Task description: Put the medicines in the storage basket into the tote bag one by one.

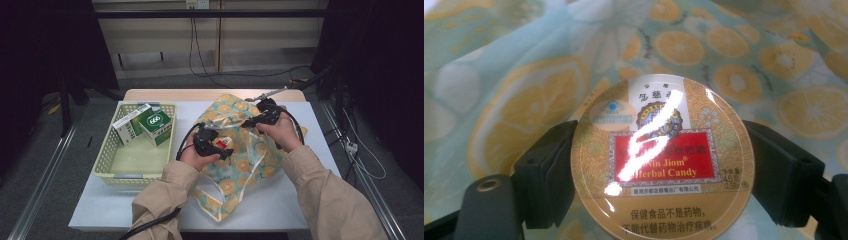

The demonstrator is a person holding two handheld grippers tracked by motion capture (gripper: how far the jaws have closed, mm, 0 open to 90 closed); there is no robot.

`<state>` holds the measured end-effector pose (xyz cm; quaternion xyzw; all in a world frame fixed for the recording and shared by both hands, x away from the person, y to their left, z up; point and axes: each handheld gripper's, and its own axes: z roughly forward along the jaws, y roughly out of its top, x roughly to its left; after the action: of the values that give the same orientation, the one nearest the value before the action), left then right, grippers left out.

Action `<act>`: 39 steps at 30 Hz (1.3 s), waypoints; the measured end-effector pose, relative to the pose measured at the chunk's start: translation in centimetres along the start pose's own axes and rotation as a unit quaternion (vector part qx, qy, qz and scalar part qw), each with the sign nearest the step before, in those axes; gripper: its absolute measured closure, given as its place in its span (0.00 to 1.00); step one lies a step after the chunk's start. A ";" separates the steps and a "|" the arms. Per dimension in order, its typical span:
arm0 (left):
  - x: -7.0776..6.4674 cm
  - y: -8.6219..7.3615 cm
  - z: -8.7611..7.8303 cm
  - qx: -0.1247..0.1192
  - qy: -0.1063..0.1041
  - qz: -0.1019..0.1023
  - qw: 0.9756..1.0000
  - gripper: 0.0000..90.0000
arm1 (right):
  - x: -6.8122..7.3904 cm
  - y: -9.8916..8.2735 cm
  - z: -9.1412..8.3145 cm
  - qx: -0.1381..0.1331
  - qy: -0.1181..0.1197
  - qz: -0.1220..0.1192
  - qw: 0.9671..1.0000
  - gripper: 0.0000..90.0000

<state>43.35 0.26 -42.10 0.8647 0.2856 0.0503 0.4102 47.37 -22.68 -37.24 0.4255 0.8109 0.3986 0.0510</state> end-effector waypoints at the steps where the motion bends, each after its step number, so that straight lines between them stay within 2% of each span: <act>1: -0.2 0.0 0.1 0.001 -0.007 -0.001 1.000 0.23 | 0.0 0.0 0.0 0.000 -0.001 0.000 1.000 1.00; 4: -0.7 0.2 0.4 0.000 -0.016 0.004 1.000 0.23 | -0.1 -0.1 0.0 0.002 0.000 0.002 1.000 1.00; 8: -0.4 0.3 0.8 -0.004 -0.007 0.002 1.000 0.23 | 0.0 0.0 -0.1 -0.002 0.001 0.001 1.000 1.00; 14: 1.2 0.3 1.4 -0.009 0.014 -0.016 1.000 0.23 | 0.2 0.0 -0.2 -0.004 0.006 0.001 1.000 1.00; 19: 2.6 0.9 1.8 -0.017 0.028 -0.025 0.999 0.23 | 0.1 0.0 0.4 0.000 0.013 0.001 1.000 1.00; 25: 4.1 2.1 2.7 -0.023 0.053 -0.012 0.998 0.23 | -0.3 0.1 1.0 0.002 0.018 0.009 1.000 1.00; 26: 4.3 2.4 3.0 -0.021 0.067 -0.007 0.997 0.23 | -0.3 0.2 1.0 0.001 0.017 0.009 1.000 1.00; 27: 4.7 2.6 3.3 -0.024 0.059 -0.007 0.998 0.23 | -0.3 0.3 1.1 -0.002 0.018 0.013 1.000 1.00; 28: 5.0 2.6 3.7 -0.029 0.068 -0.015 0.997 0.22 | -0.4 0.4 1.1 -0.004 0.016 0.013 1.000 1.00; 29: 5.3 2.6 4.2 -0.032 0.063 -0.022 0.997 0.22 | -0.4 0.5 1.1 -0.007 0.010 0.013 1.000 1.00; 31: 5.3 2.5 4.6 -0.022 0.063 -0.014 0.998 0.18 | -0.4 0.5 1.2 -0.002 0.001 0.015 1.000 1.00; 32: 5.1 2.5 4.5 -0.018 0.074 -0.011 0.997 0.17 | -0.4 0.5 1.2 -0.002 0.000 0.014 1.000 1.00; 33: 4.9 2.4 4.4 -0.019 0.062 -0.006 0.998 0.16 | -0.4 0.5 1.2 -0.003 0.000 0.014 1.000 1.00; 34: 4.7 2.3 4.1 -0.017 0.066 -0.004 0.998 0.16 | -0.4 0.4 1.2 -0.003 -0.001 0.014 1.000 1.00; 35: 4.6 2.2 3.7 -0.018 0.054 -0.005 0.998 0.16 | -0.5 0.4 1.2 -0.002 -0.002 0.014 1.000 1.00; 39: 3.9 2.1 1.9 -0.008 0.051 -0.003 0.999 0.16 | -0.6 0.3 1.0 -0.003 -0.008 0.017 1.000 1.00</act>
<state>48.16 0.02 -42.41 0.8570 0.3081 0.0950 0.4019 48.34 -22.42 -37.89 0.4419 0.8020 0.3985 0.0517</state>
